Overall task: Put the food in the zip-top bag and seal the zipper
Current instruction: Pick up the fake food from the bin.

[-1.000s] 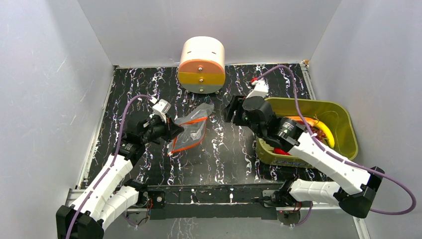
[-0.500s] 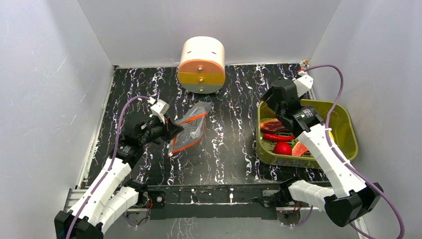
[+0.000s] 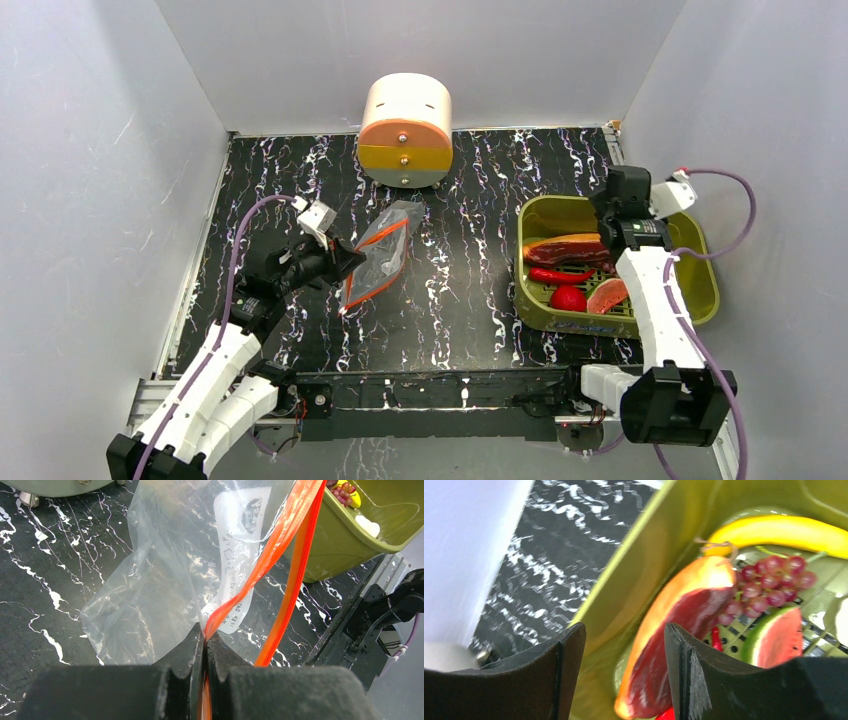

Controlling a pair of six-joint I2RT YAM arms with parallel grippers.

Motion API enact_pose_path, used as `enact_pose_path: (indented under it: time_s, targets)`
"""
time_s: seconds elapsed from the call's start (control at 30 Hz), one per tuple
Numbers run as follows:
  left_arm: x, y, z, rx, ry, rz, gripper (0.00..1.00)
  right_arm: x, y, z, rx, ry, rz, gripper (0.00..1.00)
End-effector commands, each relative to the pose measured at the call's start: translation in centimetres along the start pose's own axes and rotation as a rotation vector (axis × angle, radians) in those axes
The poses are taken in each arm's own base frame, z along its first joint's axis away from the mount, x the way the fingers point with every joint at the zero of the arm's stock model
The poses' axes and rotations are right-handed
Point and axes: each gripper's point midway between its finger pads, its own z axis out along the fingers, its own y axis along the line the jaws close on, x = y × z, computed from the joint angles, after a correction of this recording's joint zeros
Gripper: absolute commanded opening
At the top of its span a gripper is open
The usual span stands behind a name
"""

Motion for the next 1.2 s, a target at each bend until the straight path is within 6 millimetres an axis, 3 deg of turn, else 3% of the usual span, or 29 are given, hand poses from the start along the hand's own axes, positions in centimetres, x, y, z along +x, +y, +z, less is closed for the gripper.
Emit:
enact_pose_path:
  time_s: [0.0, 0.4, 0.6, 0.73, 1.17]
  targets:
    - [-1.0, -0.1, -0.3, -0.004, -0.032, 0.032, 0.00, -1.1, -1.5, 2.1, -0.003, -0.024, 0.118, 0.56]
    - [-1.3, -0.2, -0.7, -0.005, -0.044, 0.041, 0.00, 1.5, -6.5, 6.1, 0.106, -0.009, 0.232, 0.55]
    - [-1.1, -0.2, -0.5, -0.004, -0.036, 0.036, 0.00, 3.2, -6.4, 7.2, 0.058, 0.032, 0.284, 0.62]
    - [-1.1, -0.2, -0.6, -0.005, -0.034, 0.036, 0.00, 3.3, -6.4, 7.4, 0.008, 0.016, 0.285, 0.67]
    - [-1.6, 0.2, -1.2, -0.047, -0.059, 0.058, 0.00, 4.0, -9.2, 8.2, 0.089, 0.031, 0.316, 0.72]
